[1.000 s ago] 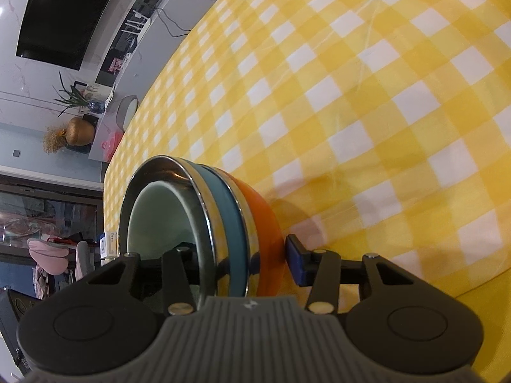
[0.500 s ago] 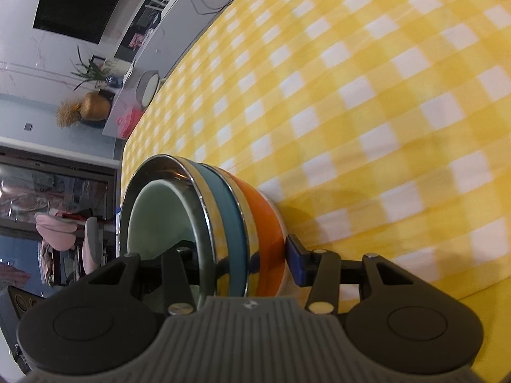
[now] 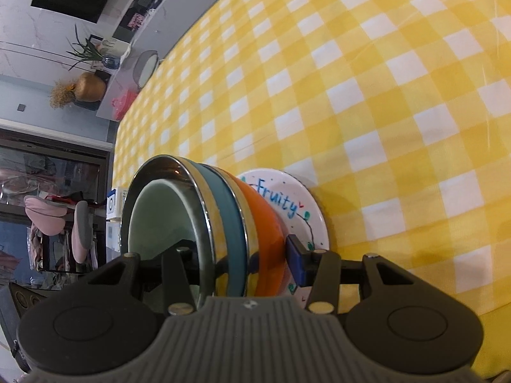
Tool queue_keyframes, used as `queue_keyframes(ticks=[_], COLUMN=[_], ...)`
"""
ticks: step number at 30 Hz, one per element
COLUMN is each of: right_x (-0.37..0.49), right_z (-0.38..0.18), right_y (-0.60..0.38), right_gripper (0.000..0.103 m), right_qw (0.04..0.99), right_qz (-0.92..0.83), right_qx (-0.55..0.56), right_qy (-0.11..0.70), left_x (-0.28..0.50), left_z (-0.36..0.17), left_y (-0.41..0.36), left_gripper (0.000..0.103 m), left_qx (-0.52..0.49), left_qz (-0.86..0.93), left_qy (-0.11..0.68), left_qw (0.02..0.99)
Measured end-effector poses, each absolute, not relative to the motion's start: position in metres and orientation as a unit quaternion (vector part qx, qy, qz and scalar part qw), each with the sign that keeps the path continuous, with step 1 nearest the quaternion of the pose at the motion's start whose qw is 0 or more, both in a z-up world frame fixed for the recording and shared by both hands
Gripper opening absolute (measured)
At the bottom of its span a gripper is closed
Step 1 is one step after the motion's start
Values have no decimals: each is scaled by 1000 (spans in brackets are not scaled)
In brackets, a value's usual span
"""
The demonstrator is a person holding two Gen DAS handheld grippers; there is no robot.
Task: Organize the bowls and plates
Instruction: 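Carry the bowl stack onto the Fruity plate and lower it with the right gripper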
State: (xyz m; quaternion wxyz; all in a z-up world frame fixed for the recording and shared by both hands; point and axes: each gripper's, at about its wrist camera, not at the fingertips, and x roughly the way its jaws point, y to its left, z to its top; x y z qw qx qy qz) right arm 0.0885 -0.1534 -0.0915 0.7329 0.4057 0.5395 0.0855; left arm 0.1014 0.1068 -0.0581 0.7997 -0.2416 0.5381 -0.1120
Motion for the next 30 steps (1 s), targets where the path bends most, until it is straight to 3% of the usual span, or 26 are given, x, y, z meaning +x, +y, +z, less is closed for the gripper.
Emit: queue_keyframes(ticks=[17,30], right_x=[90,82], right_z=[-92,-68], right_y=[-161,-159], right_gripper=[51,67], right_qw=[738,780], right_qz=[88,91], right_qx=[405,367], right_qy=[533,499], left_x=[105,106], left_z=[-61,-59], left_y=[104,103], left_gripper=[54,57], left_qx=[-248,-243], left_qz=[-107,-104], left_qy=[541,536], left_qw=[796,802])
